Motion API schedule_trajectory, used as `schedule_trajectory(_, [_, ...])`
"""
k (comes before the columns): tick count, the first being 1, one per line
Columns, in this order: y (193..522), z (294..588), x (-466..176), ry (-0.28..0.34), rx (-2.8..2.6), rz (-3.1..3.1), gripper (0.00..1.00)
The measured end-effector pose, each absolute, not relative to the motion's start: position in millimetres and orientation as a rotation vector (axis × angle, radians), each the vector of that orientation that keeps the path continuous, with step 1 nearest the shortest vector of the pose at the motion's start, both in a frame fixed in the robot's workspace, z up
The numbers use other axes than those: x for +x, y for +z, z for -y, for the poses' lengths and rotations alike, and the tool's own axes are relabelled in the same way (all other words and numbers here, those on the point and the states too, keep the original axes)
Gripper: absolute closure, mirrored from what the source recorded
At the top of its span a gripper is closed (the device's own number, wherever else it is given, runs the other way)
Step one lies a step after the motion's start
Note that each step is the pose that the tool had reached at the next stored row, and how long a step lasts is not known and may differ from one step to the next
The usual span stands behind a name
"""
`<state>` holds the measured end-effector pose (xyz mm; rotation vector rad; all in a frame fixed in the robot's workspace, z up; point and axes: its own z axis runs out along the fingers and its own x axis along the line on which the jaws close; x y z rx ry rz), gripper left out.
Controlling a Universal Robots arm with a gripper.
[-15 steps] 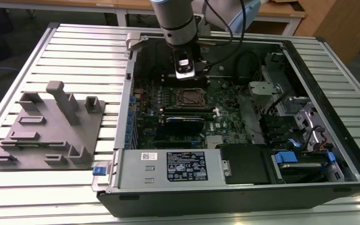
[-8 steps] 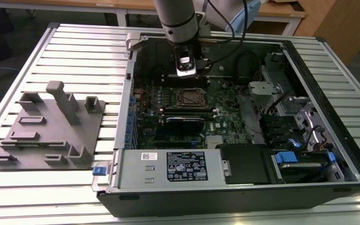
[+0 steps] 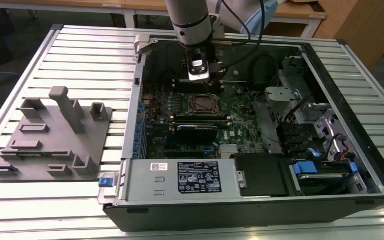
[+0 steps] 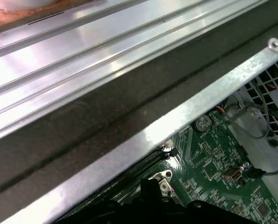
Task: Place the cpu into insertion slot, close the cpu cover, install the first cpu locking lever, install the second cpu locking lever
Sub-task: 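Install the first cpu locking lever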
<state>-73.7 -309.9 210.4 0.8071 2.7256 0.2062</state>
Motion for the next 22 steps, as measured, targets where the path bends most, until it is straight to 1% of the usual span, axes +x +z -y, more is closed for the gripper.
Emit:
schedule_trajectory(6, [209.8, 309.9, -72.3, 0.181, 0.830, -2.792, 0.90])
schedule_trajectory(22, [216.2, 309.9, -72.2, 0.181, 0.830, -2.794, 0.90])
